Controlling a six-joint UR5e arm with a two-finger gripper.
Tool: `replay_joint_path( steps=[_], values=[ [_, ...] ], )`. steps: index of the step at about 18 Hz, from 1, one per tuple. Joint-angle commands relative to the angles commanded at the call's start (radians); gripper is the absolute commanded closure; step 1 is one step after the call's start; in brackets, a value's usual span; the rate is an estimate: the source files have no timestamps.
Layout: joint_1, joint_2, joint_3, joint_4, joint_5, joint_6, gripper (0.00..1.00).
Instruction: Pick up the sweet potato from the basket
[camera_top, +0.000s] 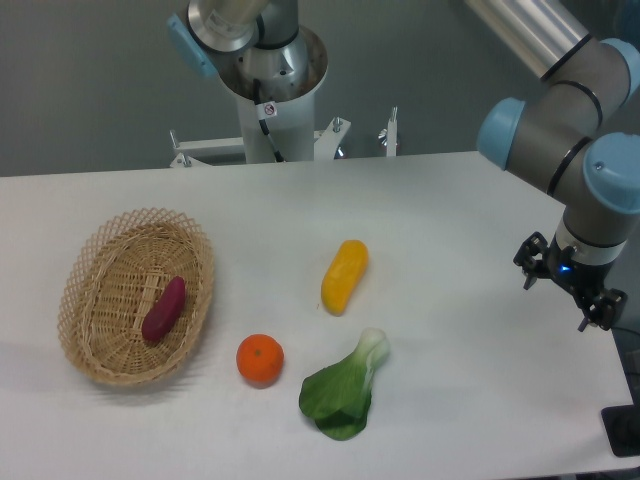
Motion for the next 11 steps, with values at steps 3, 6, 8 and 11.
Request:
replay_joint_path(
  steps=[3,6,8,11],
  values=[
    [-0.002,0.000,-0.002,0.000,0.000,-0.005,0.00],
    [-0.002,0.000,-0.003,0.002,0.000,-0.008,0.00],
    [-0.002,0.000,-0.003,0.002,0.000,-0.009,0.00],
    [-0.002,0.000,-0.003,0.003,0.000,-0.009,0.00]
  ],
)
